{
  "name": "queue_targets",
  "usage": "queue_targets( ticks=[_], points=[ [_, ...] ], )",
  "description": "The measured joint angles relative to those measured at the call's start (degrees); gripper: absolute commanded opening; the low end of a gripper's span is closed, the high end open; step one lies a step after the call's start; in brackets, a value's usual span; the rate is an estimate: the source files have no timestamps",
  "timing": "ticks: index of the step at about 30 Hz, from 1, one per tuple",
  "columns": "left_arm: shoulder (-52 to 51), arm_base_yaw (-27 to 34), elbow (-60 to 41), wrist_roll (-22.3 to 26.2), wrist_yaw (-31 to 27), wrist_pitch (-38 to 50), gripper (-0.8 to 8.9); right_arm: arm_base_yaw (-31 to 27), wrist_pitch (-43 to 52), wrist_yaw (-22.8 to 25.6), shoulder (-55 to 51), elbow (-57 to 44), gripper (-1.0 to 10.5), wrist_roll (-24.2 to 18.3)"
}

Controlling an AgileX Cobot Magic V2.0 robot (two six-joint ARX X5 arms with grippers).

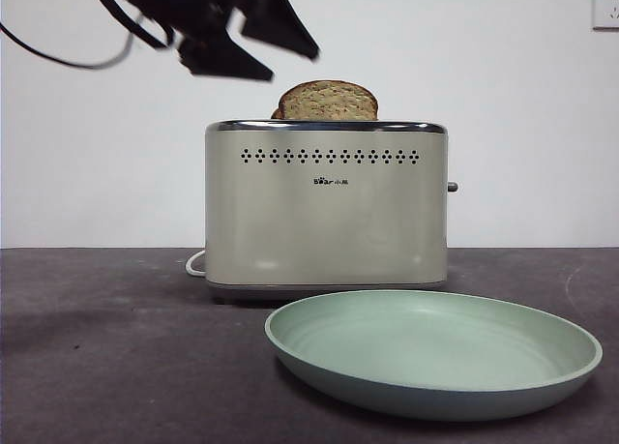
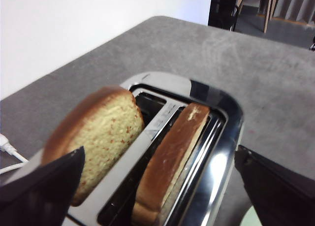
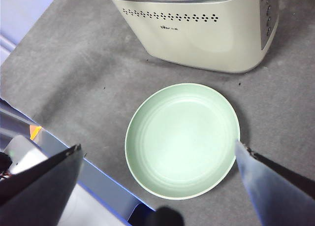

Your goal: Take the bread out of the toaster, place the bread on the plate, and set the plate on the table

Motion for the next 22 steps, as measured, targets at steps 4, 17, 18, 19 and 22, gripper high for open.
queue_targets(
  ticks=[4, 17, 18, 19, 22],
  points=[
    [2.64, -1.20, 0.00, 0.90, -2.29, 0.24, 5.55, 0.00, -0.02, 0.00, 0.17, 0.00, 6.3, 0.00],
    [3.91, -3.08, 0.00, 1.36, -5.44, 1.27, -0.09, 0.00, -0.07, 0.04, 1.07, 0.00, 6.3, -0.02],
    [3.91, -3.06, 0.00, 1.33, -5.51, 1.62, -0.08, 0.00, -0.07, 0.04, 1.07, 0.00, 6.3, -0.02],
    [3.91, -3.02, 0.00, 1.29, -5.64, 1.68, -0.09, 0.00, -0.07, 0.04, 1.07, 0.00, 6.3, -0.02],
    [3.85, -2.82, 0.00, 0.85, -6.34, 2.01, -0.08, 0.00, -0.09, 0.02, 1.07, 0.00, 6.3, -0.02]
  ],
)
